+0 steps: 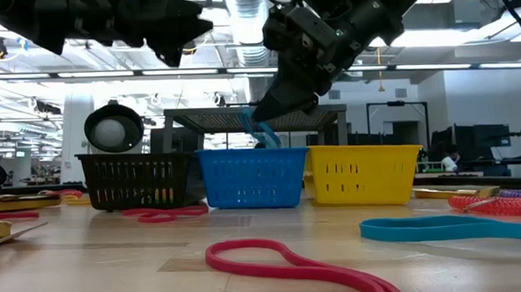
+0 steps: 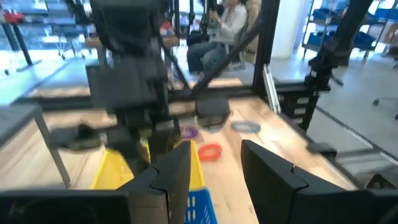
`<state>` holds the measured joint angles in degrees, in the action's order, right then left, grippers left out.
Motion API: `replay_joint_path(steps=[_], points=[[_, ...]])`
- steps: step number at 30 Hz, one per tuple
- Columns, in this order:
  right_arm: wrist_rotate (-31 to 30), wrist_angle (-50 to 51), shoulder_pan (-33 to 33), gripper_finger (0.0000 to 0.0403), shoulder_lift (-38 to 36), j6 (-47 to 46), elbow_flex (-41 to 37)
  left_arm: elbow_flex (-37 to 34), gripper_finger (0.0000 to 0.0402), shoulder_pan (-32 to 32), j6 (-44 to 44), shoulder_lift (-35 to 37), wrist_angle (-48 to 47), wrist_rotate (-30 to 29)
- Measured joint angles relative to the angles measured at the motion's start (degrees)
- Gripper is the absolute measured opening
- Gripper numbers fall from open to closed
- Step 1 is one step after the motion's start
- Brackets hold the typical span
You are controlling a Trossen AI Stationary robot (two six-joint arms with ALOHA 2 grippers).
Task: Pick & Place Office Desk Supplies
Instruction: Put the blue rubber band into the blue basket
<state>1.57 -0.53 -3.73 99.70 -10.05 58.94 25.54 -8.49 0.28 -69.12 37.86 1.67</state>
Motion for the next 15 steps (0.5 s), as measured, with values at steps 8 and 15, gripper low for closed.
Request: replay_joint_path(steps=[8,15], points=[[0.0,-0.3,-0.5,0.0,1.5,-0.4,0.5,0.0,0.0137,0.0,1.3,7.1,-3.1,0.0],[2.4,3.6,-0.8,0.0,9.8,1.9,7.6,0.0,0.0137,0.0,1.1,9.7,-6.2,0.0]])
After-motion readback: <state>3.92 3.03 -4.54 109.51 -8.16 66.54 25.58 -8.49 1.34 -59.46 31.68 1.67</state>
